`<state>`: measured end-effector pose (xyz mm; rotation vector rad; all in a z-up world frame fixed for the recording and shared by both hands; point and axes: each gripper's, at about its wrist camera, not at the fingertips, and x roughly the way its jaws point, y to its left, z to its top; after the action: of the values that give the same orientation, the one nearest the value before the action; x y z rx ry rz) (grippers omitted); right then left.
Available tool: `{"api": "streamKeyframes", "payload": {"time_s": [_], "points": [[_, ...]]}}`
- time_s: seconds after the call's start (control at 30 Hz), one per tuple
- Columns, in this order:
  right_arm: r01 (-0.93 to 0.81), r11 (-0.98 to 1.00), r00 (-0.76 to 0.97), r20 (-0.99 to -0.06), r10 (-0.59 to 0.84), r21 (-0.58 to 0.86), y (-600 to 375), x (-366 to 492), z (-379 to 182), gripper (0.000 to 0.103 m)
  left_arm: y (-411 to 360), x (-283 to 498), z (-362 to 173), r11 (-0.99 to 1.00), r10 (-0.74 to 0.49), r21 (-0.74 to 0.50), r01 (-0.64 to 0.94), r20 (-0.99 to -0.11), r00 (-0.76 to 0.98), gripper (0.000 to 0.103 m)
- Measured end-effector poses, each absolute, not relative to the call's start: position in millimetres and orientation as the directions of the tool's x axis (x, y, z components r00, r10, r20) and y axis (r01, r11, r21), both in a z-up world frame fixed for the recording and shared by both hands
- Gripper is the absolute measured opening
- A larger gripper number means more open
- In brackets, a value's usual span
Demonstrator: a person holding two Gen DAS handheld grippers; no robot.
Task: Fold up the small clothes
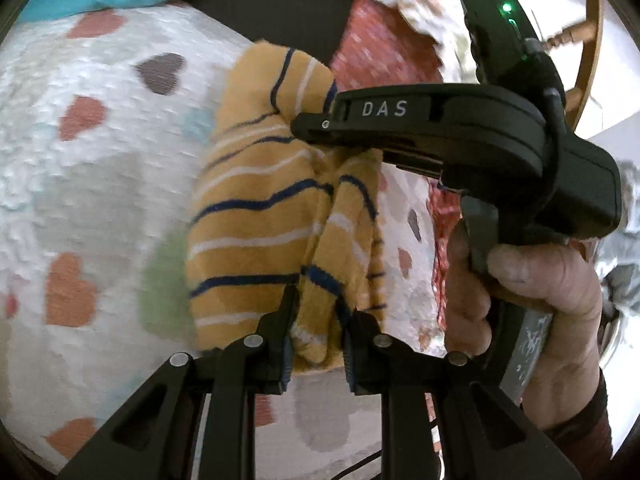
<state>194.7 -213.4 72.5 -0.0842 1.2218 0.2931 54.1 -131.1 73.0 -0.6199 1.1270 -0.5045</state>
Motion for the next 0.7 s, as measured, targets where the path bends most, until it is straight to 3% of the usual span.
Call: {"api": "streamKeyframes", "payload": {"time_s": [0.33, 0.53, 0.6, 0.7], "points": [[-0.049, 0.969, 0.332, -0.911, 0.246, 0.244, -371, 180, 48, 0.013, -280, 83, 52, 0.802, -0.597, -0.565, 0.191, -0.769, 0.229, 0.020], [0.063, 0.953, 0.315, -0.912, 0.263, 0.297, -419, 167, 5, 0.013, -306, 83, 29, 0.816, -0.572, -0.541, 0.204, -0.806, 0.151, 0.028], [0.083, 0.945, 0.324, -0.905, 0.274, 0.316, -427, 163, -4, 0.015, -303, 76, 34, 0.814, -0.573, -0.538, 0.220, -0.806, 0.148, 0.035], [0.144, 0.930, 0.363, -0.892, 0.269, 0.339, -440, 158, -8, 0.029, -290, 63, 50, 0.807, -0.583, -0.542, 0.236, -0.796, 0.164, 0.044]]}}
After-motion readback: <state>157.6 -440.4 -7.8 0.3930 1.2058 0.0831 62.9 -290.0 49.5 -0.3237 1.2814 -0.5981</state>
